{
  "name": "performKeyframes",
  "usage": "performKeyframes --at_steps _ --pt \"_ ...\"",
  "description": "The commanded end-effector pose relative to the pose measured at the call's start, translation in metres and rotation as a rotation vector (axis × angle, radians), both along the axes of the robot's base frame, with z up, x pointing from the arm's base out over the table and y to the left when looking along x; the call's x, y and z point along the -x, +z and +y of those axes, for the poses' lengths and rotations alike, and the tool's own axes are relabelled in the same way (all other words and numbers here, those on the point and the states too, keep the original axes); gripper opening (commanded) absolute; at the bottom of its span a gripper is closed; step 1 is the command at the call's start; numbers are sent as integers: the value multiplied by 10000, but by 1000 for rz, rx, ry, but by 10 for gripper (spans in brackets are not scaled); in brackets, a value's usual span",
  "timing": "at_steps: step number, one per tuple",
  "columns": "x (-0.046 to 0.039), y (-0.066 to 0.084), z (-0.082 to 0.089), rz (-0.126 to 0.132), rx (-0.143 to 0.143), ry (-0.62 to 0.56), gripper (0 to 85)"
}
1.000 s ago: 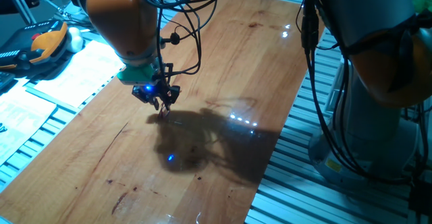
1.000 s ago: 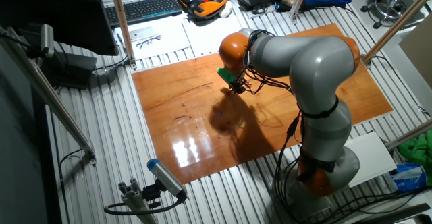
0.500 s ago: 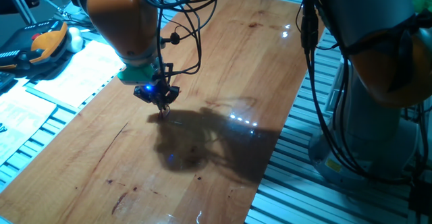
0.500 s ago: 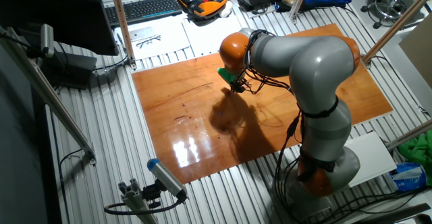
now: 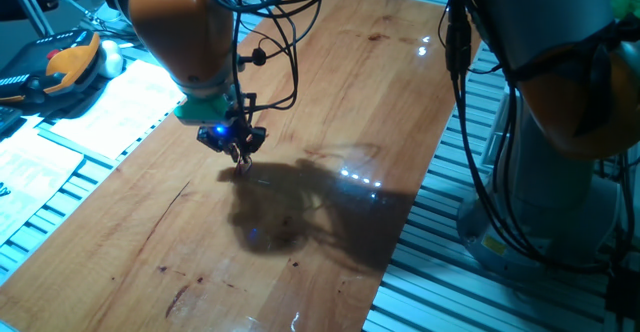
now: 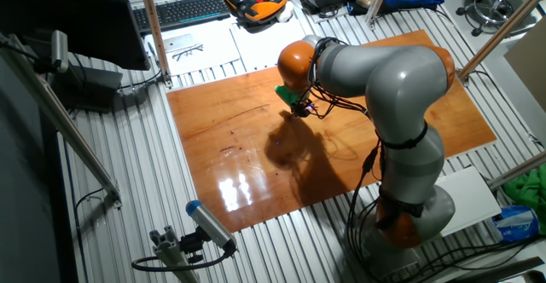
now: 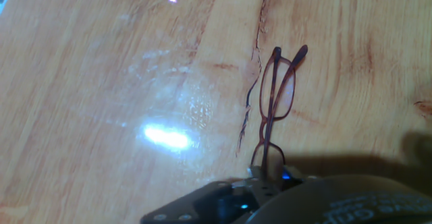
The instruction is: Unfold the leg of the glasses (with one hand)
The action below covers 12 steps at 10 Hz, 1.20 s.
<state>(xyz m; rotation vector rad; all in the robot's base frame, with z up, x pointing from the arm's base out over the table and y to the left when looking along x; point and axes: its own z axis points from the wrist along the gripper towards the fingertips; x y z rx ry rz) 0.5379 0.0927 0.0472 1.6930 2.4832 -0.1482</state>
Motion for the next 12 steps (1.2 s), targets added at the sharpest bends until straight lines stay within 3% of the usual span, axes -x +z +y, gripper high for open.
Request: performKeyframes --at_steps 1,2,7,8,11,12 --pt "-4 0 -7 -2 2 0 340" --pt "-7 -3 -12 -4 0 1 170" --pt "-17 -9 -26 -1 0 5 170" --pt "-19 -11 -28 -1 0 5 340" --pt "-23 -23 -30 -4 -1 5 340" --pt "-23 -25 -30 -6 -3 6 170"
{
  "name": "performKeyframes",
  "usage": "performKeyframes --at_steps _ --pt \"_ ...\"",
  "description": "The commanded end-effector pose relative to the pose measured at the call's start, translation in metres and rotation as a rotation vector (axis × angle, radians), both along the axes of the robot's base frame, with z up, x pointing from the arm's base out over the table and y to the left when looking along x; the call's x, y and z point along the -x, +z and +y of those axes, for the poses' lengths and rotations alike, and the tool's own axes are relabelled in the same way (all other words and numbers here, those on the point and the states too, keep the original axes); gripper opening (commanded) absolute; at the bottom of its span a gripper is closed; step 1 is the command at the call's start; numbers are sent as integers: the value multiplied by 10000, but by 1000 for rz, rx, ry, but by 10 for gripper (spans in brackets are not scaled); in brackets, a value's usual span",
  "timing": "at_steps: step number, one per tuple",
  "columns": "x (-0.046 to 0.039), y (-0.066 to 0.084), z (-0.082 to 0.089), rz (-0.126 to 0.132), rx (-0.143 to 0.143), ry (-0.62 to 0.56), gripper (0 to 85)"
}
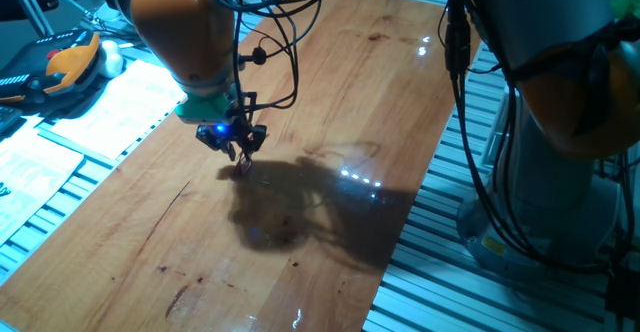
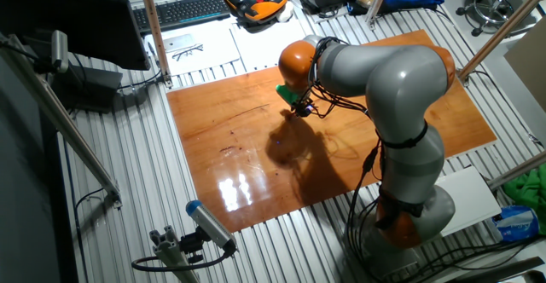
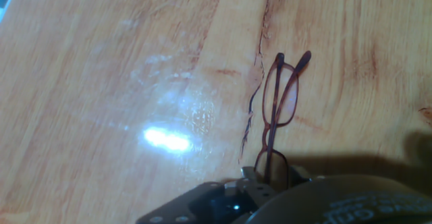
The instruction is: Unfold the leg of the glasses (with one hand)
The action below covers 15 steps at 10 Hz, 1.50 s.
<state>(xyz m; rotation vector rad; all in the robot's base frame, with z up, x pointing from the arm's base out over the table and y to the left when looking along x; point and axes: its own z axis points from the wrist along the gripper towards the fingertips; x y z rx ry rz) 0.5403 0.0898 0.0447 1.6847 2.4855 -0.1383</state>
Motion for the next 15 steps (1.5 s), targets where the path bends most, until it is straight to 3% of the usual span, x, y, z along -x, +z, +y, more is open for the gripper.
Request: performKeyframes --at_steps 1,4,5,9,10,13,15 --pt "1 -1 -1 0 -2 1 170" --pt "0 -23 -1 -3 -5 8 170" --pt "0 -27 -1 -5 -6 11 0" --pt "-5 63 -15 -3 -11 13 0" --pt "-14 124 -33 3 -18 13 0" --pt "-87 391 -142 11 -97 -14 0" --pt "-141 521 -201 6 -98 -19 0"
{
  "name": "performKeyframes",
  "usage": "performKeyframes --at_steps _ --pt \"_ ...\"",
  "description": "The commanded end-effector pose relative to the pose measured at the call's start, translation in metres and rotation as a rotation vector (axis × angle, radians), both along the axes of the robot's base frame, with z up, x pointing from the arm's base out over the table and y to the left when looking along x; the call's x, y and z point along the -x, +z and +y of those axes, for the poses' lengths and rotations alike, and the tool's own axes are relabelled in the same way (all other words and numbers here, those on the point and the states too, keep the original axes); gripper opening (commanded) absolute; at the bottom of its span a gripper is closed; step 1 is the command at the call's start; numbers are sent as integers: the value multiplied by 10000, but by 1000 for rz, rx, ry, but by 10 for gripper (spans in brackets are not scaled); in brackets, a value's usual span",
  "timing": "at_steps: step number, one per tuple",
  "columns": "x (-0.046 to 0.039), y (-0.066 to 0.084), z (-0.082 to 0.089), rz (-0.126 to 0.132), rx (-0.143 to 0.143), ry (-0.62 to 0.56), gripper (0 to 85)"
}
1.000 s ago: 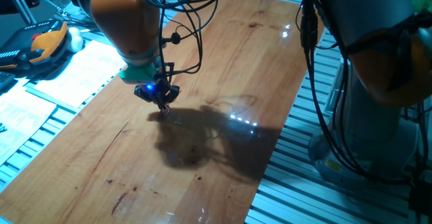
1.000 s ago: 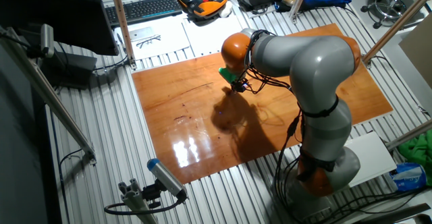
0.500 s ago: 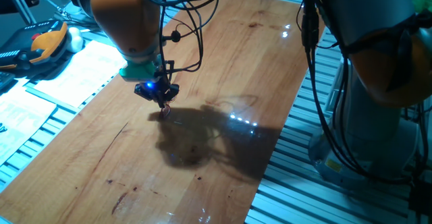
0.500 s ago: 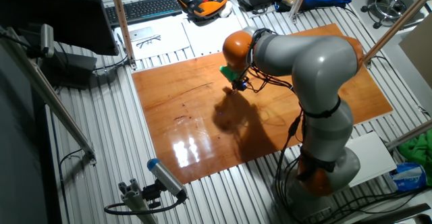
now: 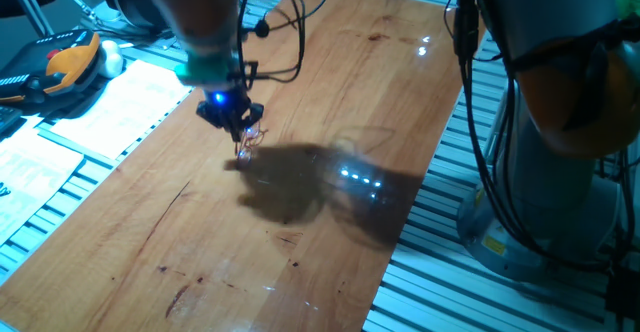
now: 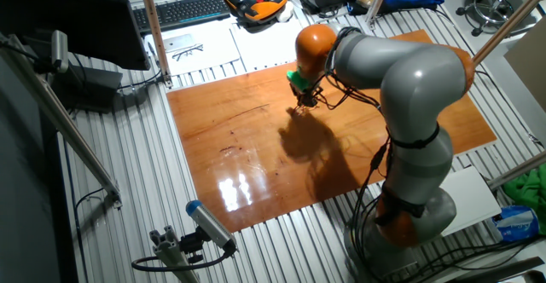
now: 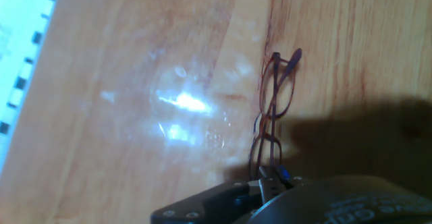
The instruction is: Unfold the leg of the glasses (with one hand)
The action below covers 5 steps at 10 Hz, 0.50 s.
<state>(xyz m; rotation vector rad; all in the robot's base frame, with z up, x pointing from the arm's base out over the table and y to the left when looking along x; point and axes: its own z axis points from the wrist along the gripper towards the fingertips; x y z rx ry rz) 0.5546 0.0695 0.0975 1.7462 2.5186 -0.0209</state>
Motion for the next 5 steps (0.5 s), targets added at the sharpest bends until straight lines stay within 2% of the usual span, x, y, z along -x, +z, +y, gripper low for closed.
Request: performKeyframes --at_steps 1,3,4,5 --pt "-9 55 -22 -10 2 0 0" --pt "-47 187 -63 -47 -26 -14 0" --pt "-42 224 -78 -69 -23 -13 0" --pt "-31 251 -86 -104 -17 -8 0"
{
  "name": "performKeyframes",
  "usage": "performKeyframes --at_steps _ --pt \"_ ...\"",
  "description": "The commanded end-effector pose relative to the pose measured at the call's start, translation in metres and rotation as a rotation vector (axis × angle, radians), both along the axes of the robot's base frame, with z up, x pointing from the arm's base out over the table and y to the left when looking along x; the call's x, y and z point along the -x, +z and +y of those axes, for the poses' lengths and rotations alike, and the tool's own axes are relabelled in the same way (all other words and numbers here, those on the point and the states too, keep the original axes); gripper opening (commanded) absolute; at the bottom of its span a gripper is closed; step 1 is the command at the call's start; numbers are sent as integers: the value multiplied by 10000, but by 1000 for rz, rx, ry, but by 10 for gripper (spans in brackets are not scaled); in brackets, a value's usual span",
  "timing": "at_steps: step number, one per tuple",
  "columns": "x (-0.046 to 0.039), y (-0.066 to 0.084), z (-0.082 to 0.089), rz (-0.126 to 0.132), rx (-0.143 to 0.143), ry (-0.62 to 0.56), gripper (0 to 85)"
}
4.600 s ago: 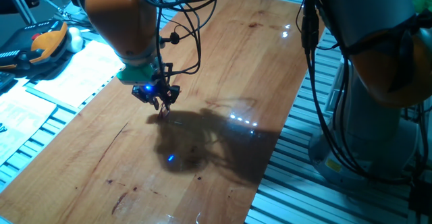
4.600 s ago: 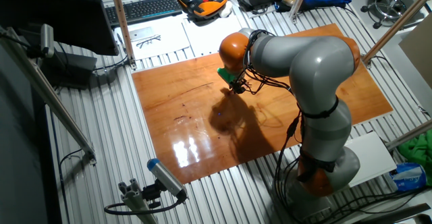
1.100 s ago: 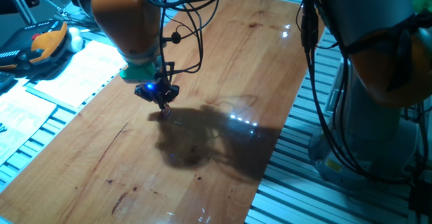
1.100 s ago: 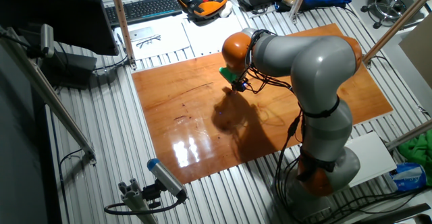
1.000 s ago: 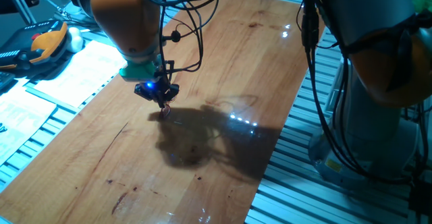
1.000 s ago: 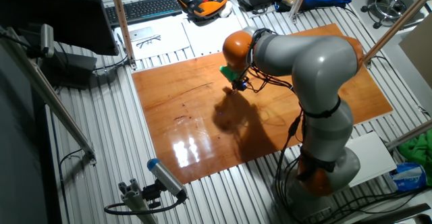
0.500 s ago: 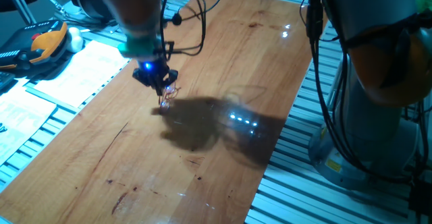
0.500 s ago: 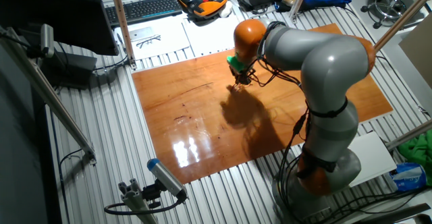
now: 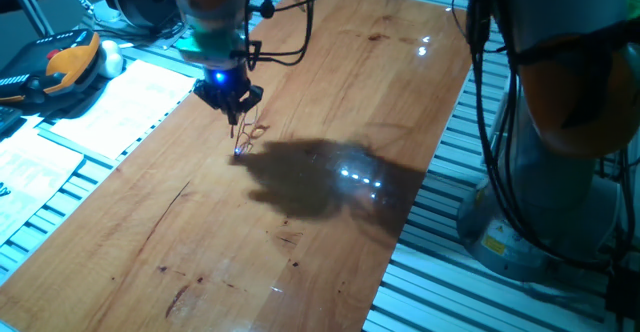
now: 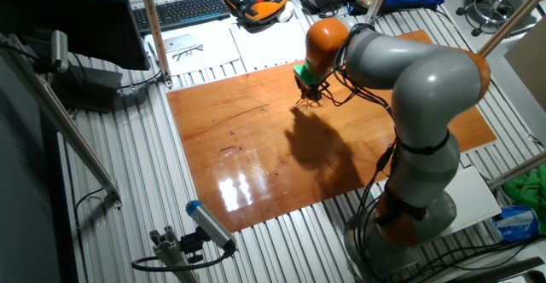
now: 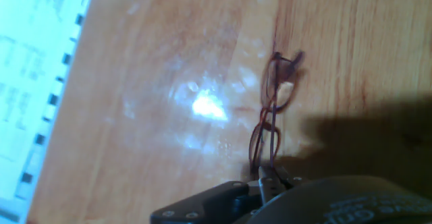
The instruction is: Unfold the leg of the glasses (with one hand)
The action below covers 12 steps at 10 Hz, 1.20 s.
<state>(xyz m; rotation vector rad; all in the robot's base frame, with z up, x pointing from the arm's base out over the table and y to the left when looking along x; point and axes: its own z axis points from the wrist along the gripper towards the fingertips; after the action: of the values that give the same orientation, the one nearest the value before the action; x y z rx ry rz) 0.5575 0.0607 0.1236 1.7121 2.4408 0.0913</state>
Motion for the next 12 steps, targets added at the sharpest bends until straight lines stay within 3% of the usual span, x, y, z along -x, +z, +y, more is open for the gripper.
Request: performKeyframes --at_steps 1,4,7,10,12 --pt "5 20 -9 -36 -5 2 0" --pt "-8 136 -94 -56 -18 7 0" --pt "-7 189 -156 -138 -51 -14 0" --pt "14 257 -201 -212 -131 -78 0" --pt "29 295 -224 -234 -139 -93 0"
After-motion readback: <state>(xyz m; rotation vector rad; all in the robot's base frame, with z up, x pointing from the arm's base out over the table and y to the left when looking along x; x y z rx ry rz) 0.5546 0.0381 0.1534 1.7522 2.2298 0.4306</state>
